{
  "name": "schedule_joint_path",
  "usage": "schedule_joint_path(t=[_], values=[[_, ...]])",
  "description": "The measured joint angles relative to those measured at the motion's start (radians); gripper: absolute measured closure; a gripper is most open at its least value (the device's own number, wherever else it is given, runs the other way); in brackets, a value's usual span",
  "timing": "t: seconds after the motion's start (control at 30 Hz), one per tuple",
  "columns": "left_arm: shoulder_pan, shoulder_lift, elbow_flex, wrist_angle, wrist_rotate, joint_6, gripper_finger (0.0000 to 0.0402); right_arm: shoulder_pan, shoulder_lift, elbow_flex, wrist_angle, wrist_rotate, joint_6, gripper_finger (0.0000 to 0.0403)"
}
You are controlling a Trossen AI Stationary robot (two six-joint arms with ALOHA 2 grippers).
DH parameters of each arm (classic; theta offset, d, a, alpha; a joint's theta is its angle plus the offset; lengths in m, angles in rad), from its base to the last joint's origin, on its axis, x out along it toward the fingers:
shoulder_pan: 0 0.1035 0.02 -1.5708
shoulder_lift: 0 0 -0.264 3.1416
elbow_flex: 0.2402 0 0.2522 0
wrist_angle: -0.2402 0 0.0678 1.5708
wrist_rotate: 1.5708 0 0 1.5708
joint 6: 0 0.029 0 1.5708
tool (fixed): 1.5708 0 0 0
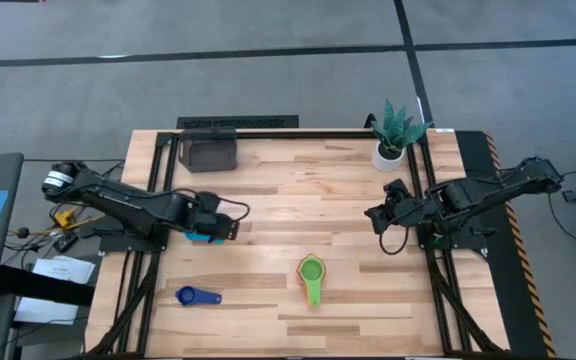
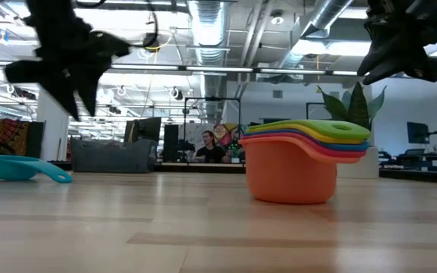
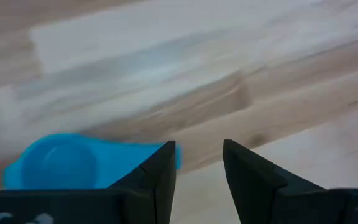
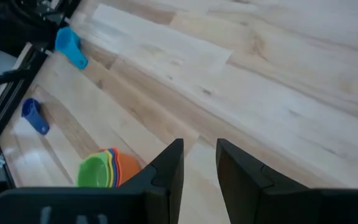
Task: Nest measuring cups in basket
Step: Stack the light blue measuring cup on top of the green measuring cup
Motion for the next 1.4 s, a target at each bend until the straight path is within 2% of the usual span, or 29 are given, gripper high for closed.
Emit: schedule_joint_path(t=[0.2, 0.37, 0.57, 0.9, 1.1, 1.2, 1.4], values=[[-0.028, -0.009, -0.095, -0.091, 0.07, -0.084, 0.0281, -0.002, 0.0, 0.0, 0.015, 0.001, -0.048, 0.0284], [-0.03, -0.009, -0.166, -0.093, 0.154, -0.104, 0.0281, -0.002, 0.0, 0.0, 0.019, 0.0, -0.049, 0.0284], [-0.03, -0.009, -0.209, -0.094, 0.192, -0.129, 0.0281, -0.002, 0.0, 0.0, 0.018, 0.0, -0.049, 0.0284], [-0.03, -0.034, -0.2, -0.11, 0.189, -0.158, 0.0281, -0.049, 0.0, 0.0, 0.017, 0.001, -0.052, 0.0284], [-0.052, -0.141, -0.199, -0.264, 0.093, -0.32, 0.0281, -0.074, 0.0, 0.0, 0.014, -0.019, -0.051, 0.0284], [-0.055, -0.182, -0.21, -0.257, 0.044, -0.347, 0.0281, -0.08, 0.0, 0.0, 0.006, -0.034, -0.049, 0.0284], [-0.054, -0.172, -0.211, -0.252, 0.045, -0.347, 0.0281, -0.08, 0.0, 0.0, -0.006, -0.035, -0.049, 0.0284]])
